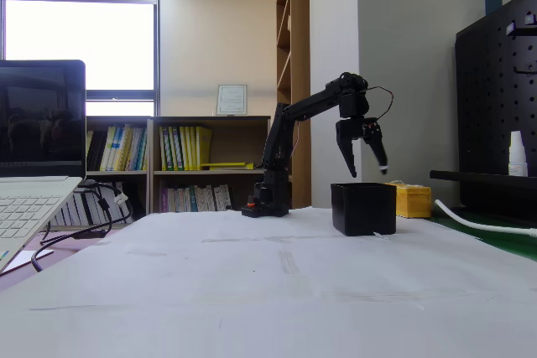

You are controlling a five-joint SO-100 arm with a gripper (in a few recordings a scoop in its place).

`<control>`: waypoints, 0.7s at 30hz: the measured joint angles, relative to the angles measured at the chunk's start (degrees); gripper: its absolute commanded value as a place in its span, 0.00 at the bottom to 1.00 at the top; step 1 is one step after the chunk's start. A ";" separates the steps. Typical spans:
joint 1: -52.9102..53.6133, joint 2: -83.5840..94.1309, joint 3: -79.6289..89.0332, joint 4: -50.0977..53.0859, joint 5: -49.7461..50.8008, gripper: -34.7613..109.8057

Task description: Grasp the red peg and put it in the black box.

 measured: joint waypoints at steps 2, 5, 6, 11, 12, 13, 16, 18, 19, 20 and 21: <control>0.97 0.00 0.00 0.00 -0.53 0.24; 2.90 -0.09 0.00 0.00 -1.58 0.24; 3.87 -0.44 -0.09 0.00 -2.29 0.24; 10.81 -8.09 -5.89 -0.62 -7.73 0.24; 12.57 -9.84 -7.12 -1.14 -8.70 0.24; 14.50 -11.51 -8.61 -1.85 -10.37 0.24; 21.36 -17.58 -16.08 -4.66 -15.47 0.24; 26.19 -22.41 -23.29 -8.09 -19.69 0.24; 28.56 -25.22 -27.95 -10.63 -21.45 0.24; 31.11 -27.86 -32.96 -13.54 -23.55 0.24; 33.22 -30.41 -38.50 -16.96 -25.40 0.24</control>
